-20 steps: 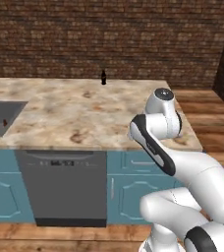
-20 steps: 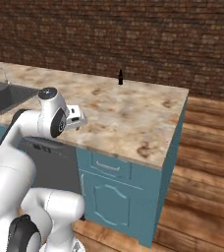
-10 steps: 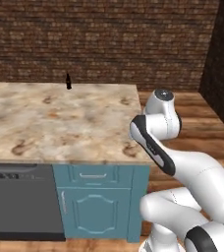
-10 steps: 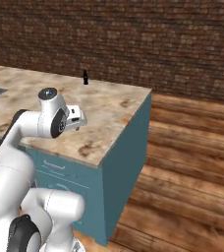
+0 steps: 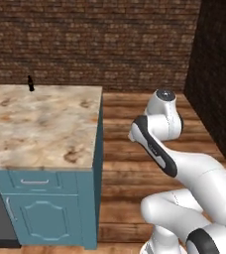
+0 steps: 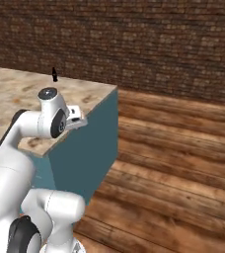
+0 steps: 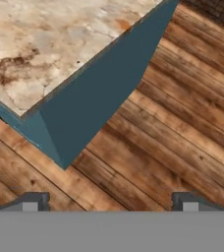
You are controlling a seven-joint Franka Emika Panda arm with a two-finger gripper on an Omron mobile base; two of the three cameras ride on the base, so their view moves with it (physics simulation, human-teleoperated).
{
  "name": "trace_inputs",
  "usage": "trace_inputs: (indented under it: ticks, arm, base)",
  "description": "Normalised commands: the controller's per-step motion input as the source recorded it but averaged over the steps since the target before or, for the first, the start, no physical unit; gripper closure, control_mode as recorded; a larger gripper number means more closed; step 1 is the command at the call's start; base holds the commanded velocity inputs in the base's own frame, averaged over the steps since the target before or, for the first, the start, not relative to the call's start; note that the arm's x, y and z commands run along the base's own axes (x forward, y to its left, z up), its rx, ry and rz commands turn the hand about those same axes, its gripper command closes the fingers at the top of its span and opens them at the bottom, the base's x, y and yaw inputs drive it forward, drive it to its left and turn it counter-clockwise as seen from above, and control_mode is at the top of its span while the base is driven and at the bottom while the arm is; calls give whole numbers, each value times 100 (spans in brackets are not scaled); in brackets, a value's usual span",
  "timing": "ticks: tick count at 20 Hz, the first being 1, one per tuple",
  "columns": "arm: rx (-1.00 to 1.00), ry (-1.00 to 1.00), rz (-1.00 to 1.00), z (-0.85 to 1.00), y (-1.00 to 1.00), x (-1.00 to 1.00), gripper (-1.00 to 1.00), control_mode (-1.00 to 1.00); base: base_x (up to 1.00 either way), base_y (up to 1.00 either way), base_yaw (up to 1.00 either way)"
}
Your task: Place the large bottle from the dining counter next to the other large bottle outside the sink, and place the small bottle from the dining counter next to the other small bottle inside the sink.
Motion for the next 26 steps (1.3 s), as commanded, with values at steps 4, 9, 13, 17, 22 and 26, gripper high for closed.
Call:
trace_inputs:
  ticks: [4,9,13,17,22,26]
  arm:
    - [0,0,0,0,0,0,-100,100]
    - [0,0,0,0,0,0,-100,100]
    - [0,0,0,0,0,0,-100,100]
    - [0,0,0,0,0,0,-100,100]
    - [0,0,0,0,0,0,-100,100]
    - [0,0,0,0,0,0,-100,100]
  base:
    - [82,-100,0]
    - [100,-100,0]
    - [100,-100,0]
    - [100,-100,0]
    - [100,-92,11]
    - [100,-59,26]
